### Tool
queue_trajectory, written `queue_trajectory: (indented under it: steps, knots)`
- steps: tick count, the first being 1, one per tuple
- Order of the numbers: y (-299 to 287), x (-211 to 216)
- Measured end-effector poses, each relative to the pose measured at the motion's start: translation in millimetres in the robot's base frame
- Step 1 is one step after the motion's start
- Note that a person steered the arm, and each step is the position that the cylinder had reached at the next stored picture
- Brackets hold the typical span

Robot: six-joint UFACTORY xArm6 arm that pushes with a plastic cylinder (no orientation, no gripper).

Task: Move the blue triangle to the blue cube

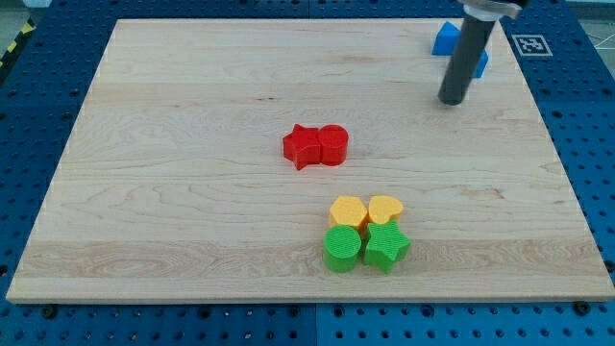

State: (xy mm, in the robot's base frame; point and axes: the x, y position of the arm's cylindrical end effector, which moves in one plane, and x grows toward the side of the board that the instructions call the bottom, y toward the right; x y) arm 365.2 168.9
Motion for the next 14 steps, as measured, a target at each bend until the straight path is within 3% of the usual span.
queue_trajectory:
  steps: [3, 4, 6, 7, 10, 12, 14]
  knots:
    - [-115.3, -32.3]
    - [-137.9, -66.0]
    - [-122.9, -147.0]
    - [-90.4, -166.2]
    - [-4.8, -162.2]
    - [0.0, -124.9]
    - [4.5, -118.7]
